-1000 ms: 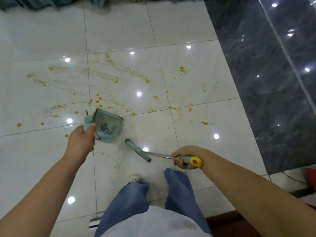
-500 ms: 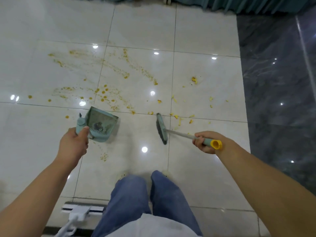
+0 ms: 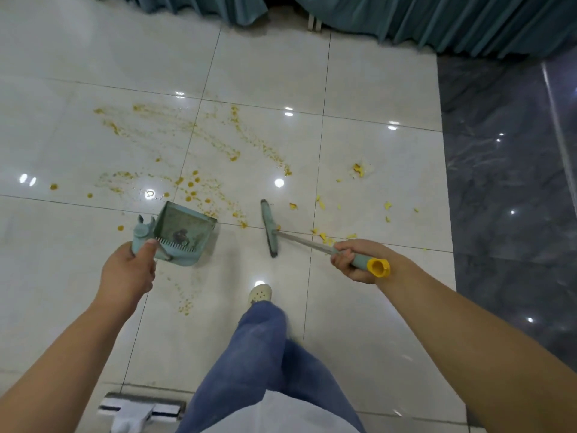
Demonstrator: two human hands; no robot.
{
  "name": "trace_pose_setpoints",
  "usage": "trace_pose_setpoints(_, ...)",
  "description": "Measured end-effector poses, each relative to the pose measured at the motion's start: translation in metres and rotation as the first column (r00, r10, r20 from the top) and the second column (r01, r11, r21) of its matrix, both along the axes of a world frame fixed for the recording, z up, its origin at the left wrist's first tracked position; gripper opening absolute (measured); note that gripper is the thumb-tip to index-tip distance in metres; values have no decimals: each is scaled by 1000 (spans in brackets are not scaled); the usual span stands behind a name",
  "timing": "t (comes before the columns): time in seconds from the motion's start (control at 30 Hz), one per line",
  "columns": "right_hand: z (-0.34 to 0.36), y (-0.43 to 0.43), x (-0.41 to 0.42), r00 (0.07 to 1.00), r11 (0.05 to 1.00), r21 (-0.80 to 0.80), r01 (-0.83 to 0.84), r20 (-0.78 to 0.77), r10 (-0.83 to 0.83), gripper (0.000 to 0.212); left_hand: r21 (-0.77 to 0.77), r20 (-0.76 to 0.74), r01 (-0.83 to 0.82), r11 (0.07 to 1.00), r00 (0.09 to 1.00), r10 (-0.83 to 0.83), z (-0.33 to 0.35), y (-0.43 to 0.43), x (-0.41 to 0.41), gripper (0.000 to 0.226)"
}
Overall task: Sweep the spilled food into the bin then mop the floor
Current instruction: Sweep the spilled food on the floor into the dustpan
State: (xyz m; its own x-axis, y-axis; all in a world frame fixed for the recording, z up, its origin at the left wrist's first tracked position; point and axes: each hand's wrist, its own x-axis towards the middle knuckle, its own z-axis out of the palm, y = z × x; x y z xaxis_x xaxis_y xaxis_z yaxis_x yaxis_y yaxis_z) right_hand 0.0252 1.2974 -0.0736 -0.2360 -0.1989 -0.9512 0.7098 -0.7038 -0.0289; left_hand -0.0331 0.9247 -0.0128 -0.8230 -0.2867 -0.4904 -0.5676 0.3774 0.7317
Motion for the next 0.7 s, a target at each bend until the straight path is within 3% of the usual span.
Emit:
trace_pose_setpoints(0.2, -14, -45, -78, 997, 997, 4, 77, 5, -77, 7, -11, 30, 40, 999, 999, -40, -10, -4, -63, 28)
trace_pose_setpoints(0.47, -9, -15, -101, 900, 896, 96, 433, 12, -436, 7, -46, 54, 148, 988, 988, -146, -14, 2, -125, 30)
trace_pose_setpoints(0.7, 3, 4, -94, 947, 931, 199, 305, 37, -319, 14, -100, 44, 183, 978, 983, -180, -13, -4, -148, 34)
